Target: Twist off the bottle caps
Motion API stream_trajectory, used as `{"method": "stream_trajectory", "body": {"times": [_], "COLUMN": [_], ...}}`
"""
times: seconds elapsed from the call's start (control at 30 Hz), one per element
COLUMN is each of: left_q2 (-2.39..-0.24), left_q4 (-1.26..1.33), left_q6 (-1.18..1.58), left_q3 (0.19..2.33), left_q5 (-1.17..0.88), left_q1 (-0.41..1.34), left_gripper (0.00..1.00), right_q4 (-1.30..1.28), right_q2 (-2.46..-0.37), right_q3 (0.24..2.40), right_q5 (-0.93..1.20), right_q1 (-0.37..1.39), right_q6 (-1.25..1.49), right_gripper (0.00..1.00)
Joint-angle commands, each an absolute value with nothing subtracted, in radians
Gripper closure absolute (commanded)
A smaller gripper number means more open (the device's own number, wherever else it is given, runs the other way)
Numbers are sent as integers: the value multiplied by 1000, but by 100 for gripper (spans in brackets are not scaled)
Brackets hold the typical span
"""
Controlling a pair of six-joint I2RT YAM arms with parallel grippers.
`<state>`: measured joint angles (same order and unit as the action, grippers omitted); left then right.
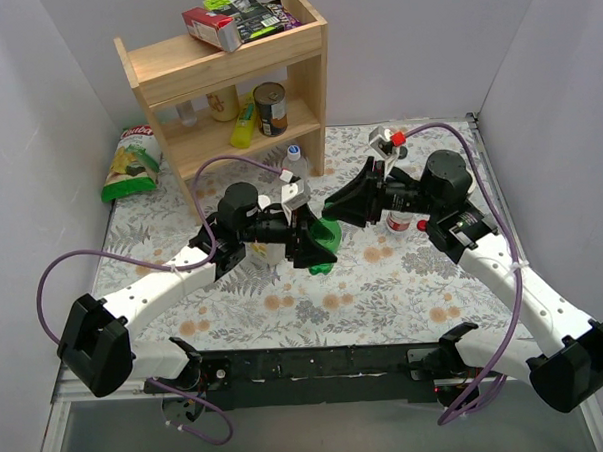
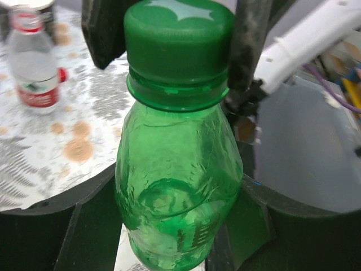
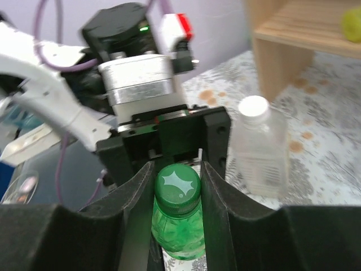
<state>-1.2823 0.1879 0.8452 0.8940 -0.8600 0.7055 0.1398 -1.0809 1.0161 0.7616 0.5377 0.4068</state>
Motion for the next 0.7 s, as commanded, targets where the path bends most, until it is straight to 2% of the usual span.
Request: {"method": "stream_trajectory", "body": {"times": [0.0, 0.1, 0.2, 0.23, 0.3, 0.37, 0.43, 0.53, 0.67], "left_q2": [-1235, -1241, -1241, -1241, -1243, -1247, -1246, -1244, -1250], "left_q4": [347, 348, 339, 331, 282, 226, 212, 204, 206], "left_q6": [890, 893, 884, 879, 845, 819, 805, 810, 834], "left_q3": [911, 913, 914, 914, 926, 937, 940, 936, 930], "left_q5": [-1115, -1131, -1106, -1073, -1020, -947, -901, -829, -732], "left_q1": [704, 704, 704, 704, 704, 704, 704, 704, 704], "left_gripper": [61, 61, 61, 61, 61, 60, 60, 61, 60], "right_q4": [221, 224, 209, 209, 201, 190, 164, 137, 129], "right_q2": [-1075, -1066, -1054, -1049, -1036, -1022, -988, -931, -884], "right_q3": [1000, 994, 989, 988, 986, 988, 982, 963, 943], "right_q5": [1086, 1120, 1079, 1060, 1031, 977, 867, 734, 594], "right_q1": [554, 554, 546, 540, 531, 517, 496, 479, 480], "right_q6": [388, 384, 374, 373, 376, 376, 351, 341, 386], "right_gripper": [83, 83, 78, 67, 54, 31, 23, 20, 20]}}
